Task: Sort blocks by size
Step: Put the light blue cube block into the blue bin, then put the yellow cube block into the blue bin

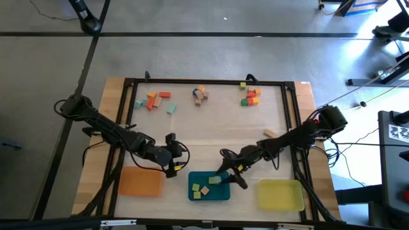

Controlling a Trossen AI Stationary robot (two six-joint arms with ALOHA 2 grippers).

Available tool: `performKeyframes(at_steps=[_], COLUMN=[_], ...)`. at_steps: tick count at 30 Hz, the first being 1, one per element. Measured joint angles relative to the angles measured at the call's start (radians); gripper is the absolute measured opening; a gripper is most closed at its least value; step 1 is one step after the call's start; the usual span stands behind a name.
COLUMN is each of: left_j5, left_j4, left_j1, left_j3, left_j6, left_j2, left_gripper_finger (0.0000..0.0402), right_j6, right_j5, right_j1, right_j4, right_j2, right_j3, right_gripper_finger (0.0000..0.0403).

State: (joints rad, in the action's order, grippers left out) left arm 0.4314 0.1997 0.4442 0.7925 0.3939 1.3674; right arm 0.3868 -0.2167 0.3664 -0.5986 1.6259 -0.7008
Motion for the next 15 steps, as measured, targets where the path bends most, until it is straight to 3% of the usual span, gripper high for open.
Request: performKeyframes(at_steps=[4,9,15], left_j5=[0.000,0.000,0.000], left_j4=[-0.001,-0.001,-0.002], left_j1=[0.000,0.000,0.000], left_j3=[0.000,0.000,0.000], left_j6=[0.000,0.000,0.000], left_j2=[0.000,0.000,0.000], left_gripper_finger=[0.0237,0.0237,0.0237], right_j6=[-0.001,-0.006,-0.065], right_j5=[-0.049,-0.052,0.126], right_j1=[-0.020,-0.099,-0.199], right_j4=[0.029,0.204,0.471], right_j2=[-0.025,-0.143,-0.313], right_j3=[0.000,0.000,0.000], right_gripper_finger=[0.0257,0.0268,0.0268])
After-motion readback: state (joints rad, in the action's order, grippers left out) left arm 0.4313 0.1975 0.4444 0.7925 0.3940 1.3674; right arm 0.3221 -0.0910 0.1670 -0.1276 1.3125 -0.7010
